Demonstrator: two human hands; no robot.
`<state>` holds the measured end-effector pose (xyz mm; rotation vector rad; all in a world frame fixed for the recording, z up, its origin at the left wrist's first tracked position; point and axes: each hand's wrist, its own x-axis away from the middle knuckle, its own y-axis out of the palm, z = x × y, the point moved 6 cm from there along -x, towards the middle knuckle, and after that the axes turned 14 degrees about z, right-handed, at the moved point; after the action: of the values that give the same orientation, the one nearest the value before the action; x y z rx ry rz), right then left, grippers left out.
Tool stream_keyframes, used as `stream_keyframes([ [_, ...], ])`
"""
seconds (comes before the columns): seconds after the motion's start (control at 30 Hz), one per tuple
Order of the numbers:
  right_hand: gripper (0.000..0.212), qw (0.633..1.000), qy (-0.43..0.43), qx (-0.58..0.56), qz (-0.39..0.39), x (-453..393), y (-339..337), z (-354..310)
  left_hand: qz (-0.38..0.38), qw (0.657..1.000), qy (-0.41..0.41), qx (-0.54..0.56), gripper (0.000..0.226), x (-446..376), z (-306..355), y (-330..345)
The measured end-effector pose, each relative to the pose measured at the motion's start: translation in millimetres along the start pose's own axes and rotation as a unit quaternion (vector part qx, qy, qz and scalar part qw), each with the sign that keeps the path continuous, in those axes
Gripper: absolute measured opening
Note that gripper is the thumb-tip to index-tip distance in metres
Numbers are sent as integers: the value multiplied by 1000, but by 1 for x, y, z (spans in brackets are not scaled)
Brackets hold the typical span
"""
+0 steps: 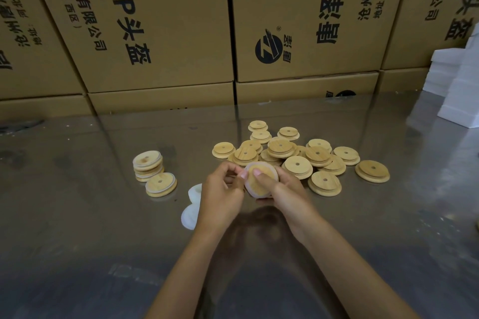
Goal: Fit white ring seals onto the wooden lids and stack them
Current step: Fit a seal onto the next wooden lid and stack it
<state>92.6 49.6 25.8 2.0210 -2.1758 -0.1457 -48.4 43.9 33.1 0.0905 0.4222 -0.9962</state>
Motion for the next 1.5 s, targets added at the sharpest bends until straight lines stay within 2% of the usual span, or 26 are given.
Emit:
stream_keyframes([
  [0.2,17,1000,10,-15,-4,0,2,4,-61,994,-65,63,21,-8,-12,-1],
  [0.77,16,992,71,-98,20,-11,-10,6,-130,989,-59,28,14,4,-3,10],
  [0.97,15,993,70,-96,18,-13,-9,6,-135,986,-84,52,14,7,2,9],
  [1.2,17,994,61,-87,6,-11,-6,6,-123,990,-50,35,16,8,8,9],
  [1.5,21,998,37,-56,-13,-6,-2,4,-60,997,-39,18,14,4,10,1],
])
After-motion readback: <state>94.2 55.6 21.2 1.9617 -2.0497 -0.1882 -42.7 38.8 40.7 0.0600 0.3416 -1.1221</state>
